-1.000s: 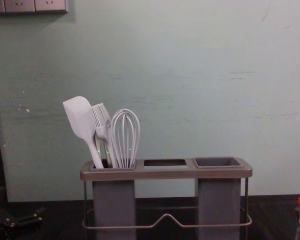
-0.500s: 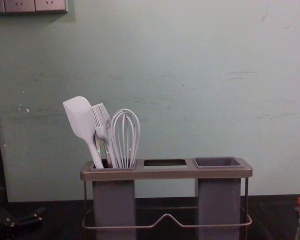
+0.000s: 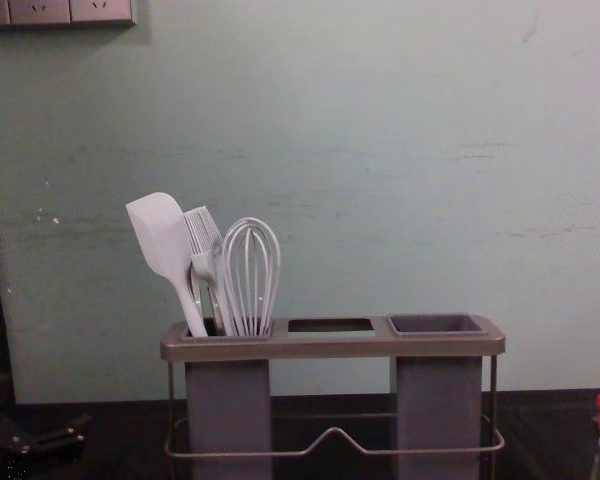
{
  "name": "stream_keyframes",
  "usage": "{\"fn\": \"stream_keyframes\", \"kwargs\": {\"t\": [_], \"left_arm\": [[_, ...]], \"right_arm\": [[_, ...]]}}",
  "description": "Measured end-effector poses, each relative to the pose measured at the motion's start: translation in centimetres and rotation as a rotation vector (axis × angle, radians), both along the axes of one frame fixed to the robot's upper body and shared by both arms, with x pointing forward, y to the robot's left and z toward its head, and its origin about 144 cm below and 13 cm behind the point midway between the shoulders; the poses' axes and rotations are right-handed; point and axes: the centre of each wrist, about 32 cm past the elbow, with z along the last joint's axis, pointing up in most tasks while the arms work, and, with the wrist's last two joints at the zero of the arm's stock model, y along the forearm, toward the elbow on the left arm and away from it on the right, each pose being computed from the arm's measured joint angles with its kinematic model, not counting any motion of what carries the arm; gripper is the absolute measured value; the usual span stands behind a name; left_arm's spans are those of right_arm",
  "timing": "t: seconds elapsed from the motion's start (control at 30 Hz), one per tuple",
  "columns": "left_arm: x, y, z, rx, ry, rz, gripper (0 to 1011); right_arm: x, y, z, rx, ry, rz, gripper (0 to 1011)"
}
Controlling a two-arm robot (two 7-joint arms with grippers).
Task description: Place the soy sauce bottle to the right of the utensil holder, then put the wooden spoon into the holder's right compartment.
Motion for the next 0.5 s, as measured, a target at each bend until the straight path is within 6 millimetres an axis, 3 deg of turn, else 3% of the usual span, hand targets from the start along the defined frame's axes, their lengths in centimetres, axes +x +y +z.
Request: {"fn": "stream_keyframes", "kwargs": {"t": [0.5], "left_arm": [[0.0, 0.0, 0.0, 0.0, 0.0, 0.0, 1005]], "right_arm": [[-3.3, -1.4, -0.1, -0.023, -0.019, 0.003, 1002]]}}
